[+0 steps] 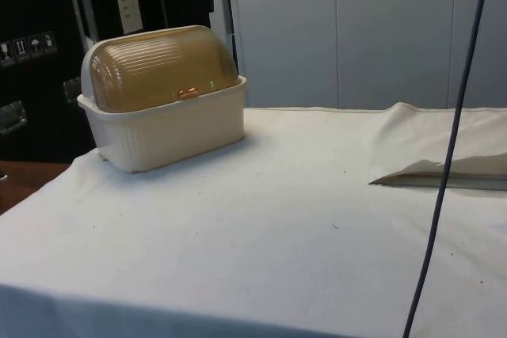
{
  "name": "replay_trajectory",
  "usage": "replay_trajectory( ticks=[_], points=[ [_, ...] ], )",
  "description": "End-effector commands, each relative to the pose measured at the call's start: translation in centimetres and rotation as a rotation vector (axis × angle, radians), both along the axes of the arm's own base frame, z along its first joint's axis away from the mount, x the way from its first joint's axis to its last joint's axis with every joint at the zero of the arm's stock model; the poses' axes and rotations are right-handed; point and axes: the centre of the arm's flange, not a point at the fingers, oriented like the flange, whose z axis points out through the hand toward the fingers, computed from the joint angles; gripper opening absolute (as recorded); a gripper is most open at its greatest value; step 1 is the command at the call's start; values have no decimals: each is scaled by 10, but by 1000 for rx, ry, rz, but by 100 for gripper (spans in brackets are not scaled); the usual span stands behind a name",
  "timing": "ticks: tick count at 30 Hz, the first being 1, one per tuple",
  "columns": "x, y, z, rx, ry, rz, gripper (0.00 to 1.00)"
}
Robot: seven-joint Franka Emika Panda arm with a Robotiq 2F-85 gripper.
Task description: Open the lid, then close it.
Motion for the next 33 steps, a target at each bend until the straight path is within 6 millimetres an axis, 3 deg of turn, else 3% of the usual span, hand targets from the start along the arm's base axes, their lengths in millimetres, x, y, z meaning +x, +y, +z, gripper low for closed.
replay_trajectory(
  ticks=[1, 33],
  points=[
    [-1, 0, 0, 8, -20, -4, 0],
    [3, 8, -46, 96, -135, -125, 0]
  ],
)
